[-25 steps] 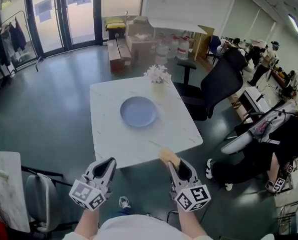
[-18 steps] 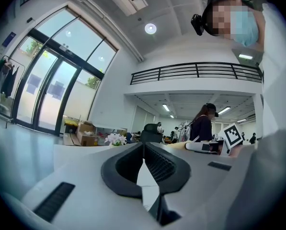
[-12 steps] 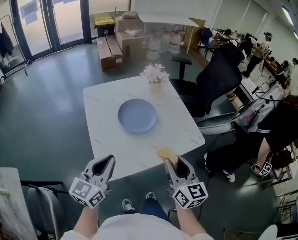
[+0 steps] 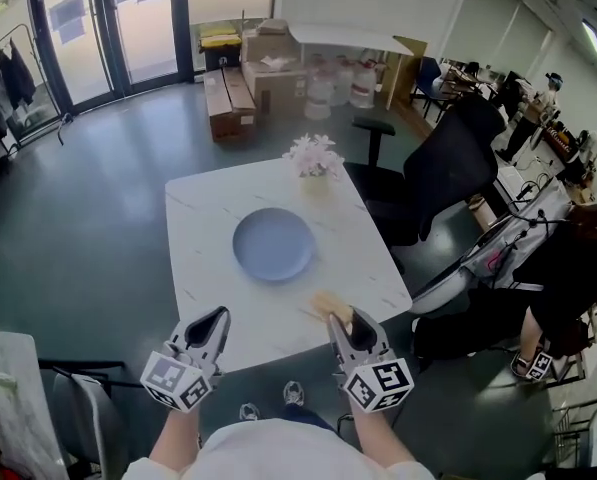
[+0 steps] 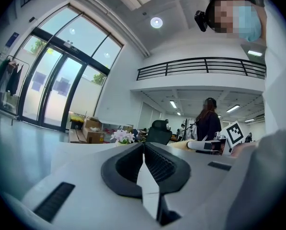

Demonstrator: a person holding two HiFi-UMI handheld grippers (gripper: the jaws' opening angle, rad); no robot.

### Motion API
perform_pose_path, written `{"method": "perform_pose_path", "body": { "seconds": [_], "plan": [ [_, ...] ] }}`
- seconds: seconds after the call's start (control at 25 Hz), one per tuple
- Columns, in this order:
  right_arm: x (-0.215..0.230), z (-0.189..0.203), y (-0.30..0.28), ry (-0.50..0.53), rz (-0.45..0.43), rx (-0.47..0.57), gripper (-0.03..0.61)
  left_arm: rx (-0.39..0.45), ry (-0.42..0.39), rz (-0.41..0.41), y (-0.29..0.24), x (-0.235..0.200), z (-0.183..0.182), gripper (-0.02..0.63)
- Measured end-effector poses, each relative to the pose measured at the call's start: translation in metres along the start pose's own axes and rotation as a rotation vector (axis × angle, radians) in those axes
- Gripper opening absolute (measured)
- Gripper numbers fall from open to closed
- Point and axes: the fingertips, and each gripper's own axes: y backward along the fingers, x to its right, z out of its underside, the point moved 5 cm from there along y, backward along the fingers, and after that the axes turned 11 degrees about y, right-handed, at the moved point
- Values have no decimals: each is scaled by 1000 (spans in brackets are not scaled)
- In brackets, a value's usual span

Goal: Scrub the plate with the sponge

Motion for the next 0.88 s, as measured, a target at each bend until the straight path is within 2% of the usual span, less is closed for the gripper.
{"method": "perform_pose_path", "body": {
  "seconds": [0.4, 0.56, 0.88],
  "plan": [
    [49, -1, -35, 11, -119, -14, 146, 37, 30, -102, -43, 3, 6, 37],
    [55, 4, -50, -8, -150, -25, 146, 22, 41, -130, -50, -2, 9, 37],
    [58, 7, -96, -37, -139, -38, 146, -1, 49, -124, -74, -43, -5, 37]
  ]
}}
